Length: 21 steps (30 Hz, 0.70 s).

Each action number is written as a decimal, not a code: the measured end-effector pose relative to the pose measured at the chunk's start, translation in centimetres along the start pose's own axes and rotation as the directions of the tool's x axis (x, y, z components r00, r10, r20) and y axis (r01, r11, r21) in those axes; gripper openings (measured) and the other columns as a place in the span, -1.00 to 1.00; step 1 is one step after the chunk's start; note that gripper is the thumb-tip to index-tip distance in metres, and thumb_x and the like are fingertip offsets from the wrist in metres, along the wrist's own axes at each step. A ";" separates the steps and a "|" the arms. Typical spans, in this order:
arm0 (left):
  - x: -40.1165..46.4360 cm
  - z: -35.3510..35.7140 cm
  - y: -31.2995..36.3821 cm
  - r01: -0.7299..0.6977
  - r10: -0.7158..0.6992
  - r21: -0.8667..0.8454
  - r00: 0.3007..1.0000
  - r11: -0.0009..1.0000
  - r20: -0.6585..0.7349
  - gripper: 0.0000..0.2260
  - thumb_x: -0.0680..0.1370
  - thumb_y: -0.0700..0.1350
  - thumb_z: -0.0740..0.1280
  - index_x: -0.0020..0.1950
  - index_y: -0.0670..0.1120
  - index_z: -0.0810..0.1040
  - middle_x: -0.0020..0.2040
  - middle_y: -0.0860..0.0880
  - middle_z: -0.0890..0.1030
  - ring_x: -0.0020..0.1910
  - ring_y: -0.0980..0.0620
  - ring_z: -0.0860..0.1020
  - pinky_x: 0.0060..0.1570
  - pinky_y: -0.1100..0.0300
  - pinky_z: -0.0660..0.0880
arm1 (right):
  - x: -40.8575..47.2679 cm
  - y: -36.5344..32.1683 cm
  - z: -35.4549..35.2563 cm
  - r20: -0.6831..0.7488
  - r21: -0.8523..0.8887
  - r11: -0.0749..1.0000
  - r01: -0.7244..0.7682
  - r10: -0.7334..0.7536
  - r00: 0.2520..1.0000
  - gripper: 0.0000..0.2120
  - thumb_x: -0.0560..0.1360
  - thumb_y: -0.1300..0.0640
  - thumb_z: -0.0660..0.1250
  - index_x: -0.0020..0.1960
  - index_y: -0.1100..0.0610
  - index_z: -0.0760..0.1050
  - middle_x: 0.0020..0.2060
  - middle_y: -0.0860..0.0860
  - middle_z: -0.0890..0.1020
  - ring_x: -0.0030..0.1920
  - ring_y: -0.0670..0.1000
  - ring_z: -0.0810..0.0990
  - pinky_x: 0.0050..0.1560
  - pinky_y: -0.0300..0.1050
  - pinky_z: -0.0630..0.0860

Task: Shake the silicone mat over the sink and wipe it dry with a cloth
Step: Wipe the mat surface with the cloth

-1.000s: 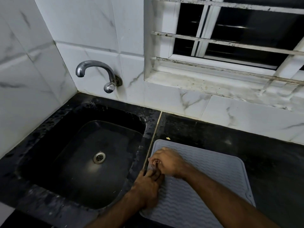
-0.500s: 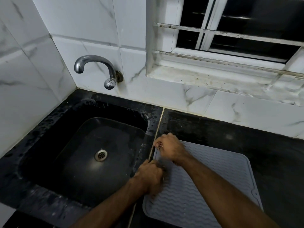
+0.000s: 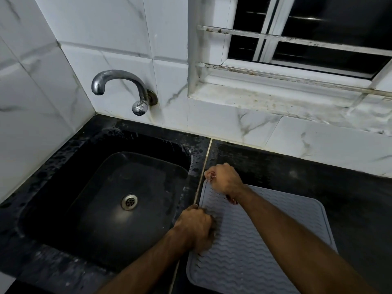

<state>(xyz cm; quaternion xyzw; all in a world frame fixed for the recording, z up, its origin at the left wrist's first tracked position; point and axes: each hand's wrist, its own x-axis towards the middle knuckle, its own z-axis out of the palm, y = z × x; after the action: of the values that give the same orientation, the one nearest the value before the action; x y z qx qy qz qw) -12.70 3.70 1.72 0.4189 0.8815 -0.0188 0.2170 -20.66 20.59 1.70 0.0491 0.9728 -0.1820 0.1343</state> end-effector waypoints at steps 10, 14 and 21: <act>-0.3 1.2 -0.9 -0.031 0.028 -0.077 0.999 0.997 -0.035 -0.62 0.52 0.16 0.13 0.26 0.12 0.53 0.27 -0.03 0.58 0.40 -0.06 0.41 0.46 -0.17 0.14 | -1.8 2.2 -0.9 -0.029 -0.239 0.953 0.186 -0.199 0.980 -0.60 0.43 0.28 0.32 0.20 -0.05 0.59 0.17 -0.03 0.57 0.15 0.10 0.41 0.01 -0.03 0.26; 0.5 0.9 -0.9 0.021 -0.024 -0.095 0.999 0.995 -0.028 -0.58 0.50 0.21 0.09 0.17 0.08 0.60 0.17 -0.01 0.63 0.25 -0.06 0.53 0.43 -0.13 0.19 | -1.5 1.4 -0.7 0.049 -0.284 0.933 0.223 -0.218 0.975 -0.61 0.46 0.26 0.31 0.21 -0.07 0.57 0.19 -0.03 0.58 0.16 0.10 0.40 0.12 0.02 0.31; 4.3 -0.8 -1.1 0.122 -0.163 -0.153 0.943 0.981 -0.291 -0.64 0.55 0.14 0.16 0.17 -0.02 0.59 0.15 -0.06 0.63 0.11 -0.09 0.59 0.24 0.05 0.38 | -2.4 2.9 -0.4 -0.089 -0.134 0.990 0.040 -0.052 0.995 -0.58 0.47 0.17 0.34 0.28 -0.14 0.46 0.22 -0.03 0.57 0.19 0.10 0.40 0.11 -0.02 0.31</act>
<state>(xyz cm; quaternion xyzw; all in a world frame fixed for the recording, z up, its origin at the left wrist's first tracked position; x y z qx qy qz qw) -16.18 6.26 0.56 0.3364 0.9316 0.0883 0.1052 -18.09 23.31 1.77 0.0261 0.9888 -0.1181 0.0879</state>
